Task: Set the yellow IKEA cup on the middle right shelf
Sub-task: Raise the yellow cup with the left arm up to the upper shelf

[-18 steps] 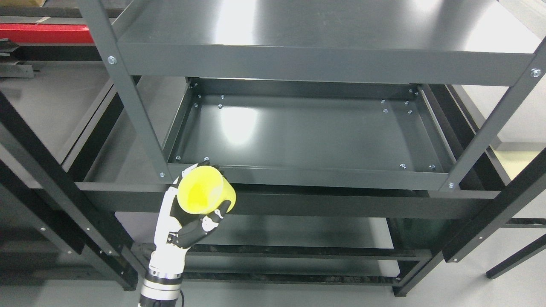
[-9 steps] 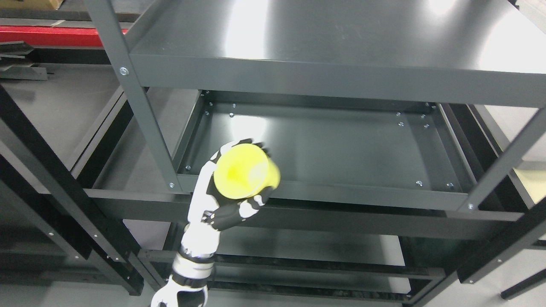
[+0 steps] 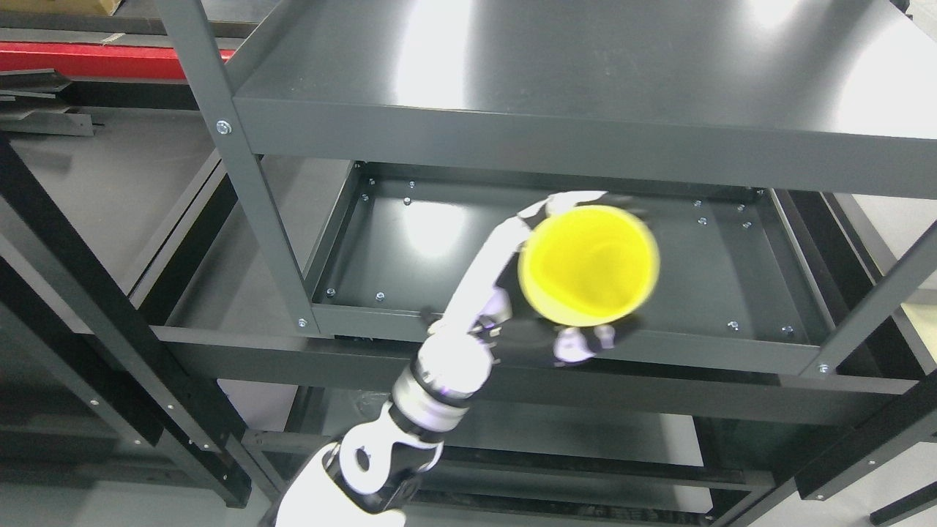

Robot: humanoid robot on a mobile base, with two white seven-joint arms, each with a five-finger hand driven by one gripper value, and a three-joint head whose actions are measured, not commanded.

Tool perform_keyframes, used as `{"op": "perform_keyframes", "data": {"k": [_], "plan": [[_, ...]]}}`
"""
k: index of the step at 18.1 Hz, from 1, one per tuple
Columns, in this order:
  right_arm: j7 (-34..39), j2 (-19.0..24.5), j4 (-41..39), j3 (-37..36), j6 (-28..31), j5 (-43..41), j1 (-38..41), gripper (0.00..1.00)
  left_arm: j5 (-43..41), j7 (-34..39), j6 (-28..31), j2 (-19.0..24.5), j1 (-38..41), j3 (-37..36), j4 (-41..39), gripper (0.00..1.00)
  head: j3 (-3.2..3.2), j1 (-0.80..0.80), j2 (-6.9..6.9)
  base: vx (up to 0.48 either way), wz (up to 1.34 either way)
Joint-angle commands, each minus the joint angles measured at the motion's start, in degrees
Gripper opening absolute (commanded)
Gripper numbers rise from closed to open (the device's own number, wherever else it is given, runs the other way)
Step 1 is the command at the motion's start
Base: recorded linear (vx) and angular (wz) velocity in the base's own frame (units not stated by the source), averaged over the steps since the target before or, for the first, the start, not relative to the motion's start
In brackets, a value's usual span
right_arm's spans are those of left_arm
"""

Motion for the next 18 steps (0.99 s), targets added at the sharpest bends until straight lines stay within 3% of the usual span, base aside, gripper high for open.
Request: {"op": "perform_keyframes", "data": {"k": [1,5,9,13,18], "plan": [[0.0,-1.0,0.0,1.0,0.0,-1.4,0.8,0.99,1.9,5.5,1.5,1.0,-15.4,-12.2,-0.1,0.0,0.0,0.0,0.0,0.0,0.0],[0.0,-1.0,0.0,1.0,0.0,-1.4,0.8,0.99,7.0,12.8,5.4,1.0,-25.4,-8.4,0.2,0.0,0.0,0.0,0.0,0.0,0.0],[0.0,-1.0,0.0,1.0,0.0,-1.4,0.8,0.99,15.4,22.6,18.8,1.0,-32.9,-5.1,3.8,0.01,0.0,0.0,0.0,0.0,0.0],[0.0,-1.0,0.0,1.0,0.0,-1.4,0.8,0.99,21.8,32.3,39.0,1.0,-38.4,-1.6,7.4,0.02,0.0,0.0,0.0,0.0,0.0],[0.0,-1.0,0.0,1.0,0.0,-1.4,0.8,0.99,22.1,33.6,49.6,1.0,-40.1,0.0,11.2,0.02,0.0,0.0,0.0,0.0,0.0]]}}
